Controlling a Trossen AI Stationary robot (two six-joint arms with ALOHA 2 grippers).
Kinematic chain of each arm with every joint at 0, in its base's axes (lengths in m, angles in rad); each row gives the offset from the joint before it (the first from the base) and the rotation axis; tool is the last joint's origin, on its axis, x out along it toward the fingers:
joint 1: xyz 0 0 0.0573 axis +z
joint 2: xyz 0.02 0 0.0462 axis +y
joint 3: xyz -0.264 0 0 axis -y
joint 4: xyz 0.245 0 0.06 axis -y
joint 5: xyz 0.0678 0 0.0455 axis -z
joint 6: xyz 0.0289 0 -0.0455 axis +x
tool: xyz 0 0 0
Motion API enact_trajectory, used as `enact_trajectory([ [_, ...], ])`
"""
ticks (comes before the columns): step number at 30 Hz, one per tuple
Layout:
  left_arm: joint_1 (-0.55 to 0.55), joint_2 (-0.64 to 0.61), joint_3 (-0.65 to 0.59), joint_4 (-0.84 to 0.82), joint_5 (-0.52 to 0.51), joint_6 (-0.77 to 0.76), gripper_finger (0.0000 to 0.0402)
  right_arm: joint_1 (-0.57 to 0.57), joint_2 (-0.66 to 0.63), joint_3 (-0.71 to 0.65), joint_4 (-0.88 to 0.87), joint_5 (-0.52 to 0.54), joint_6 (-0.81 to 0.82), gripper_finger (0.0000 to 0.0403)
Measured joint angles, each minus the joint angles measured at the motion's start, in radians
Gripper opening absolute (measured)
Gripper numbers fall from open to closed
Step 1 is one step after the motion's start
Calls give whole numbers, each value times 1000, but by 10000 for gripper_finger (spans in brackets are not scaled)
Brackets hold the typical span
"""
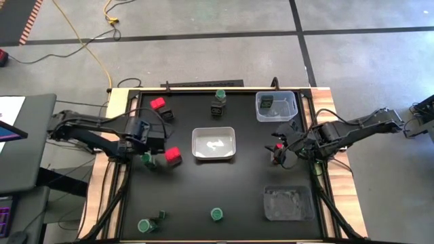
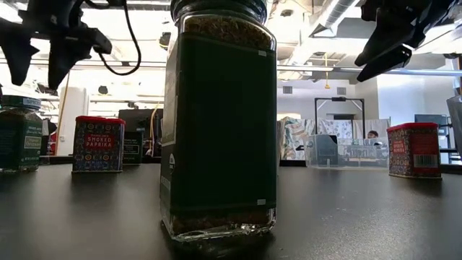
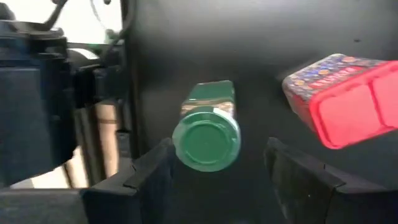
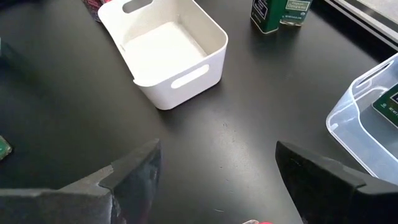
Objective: Sort spices by type
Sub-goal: Put the middle left green seasoning bottle into the white bin
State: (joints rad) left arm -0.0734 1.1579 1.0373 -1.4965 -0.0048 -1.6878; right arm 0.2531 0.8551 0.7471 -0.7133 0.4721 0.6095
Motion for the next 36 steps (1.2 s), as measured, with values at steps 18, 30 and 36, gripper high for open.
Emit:
enact_trajectory([
  [18, 2, -12, -7, -13, -68, 78, 234, 0, 0, 1, 0, -3, -15, 340],
  [30, 2, -12, -7, -21, -124, 98, 298, 0, 0, 1, 0, -3, -15, 340],
  [36, 2, -12, -7, 32, -125, 135, 308, 0, 0, 1, 0, -3, -16, 340],
])
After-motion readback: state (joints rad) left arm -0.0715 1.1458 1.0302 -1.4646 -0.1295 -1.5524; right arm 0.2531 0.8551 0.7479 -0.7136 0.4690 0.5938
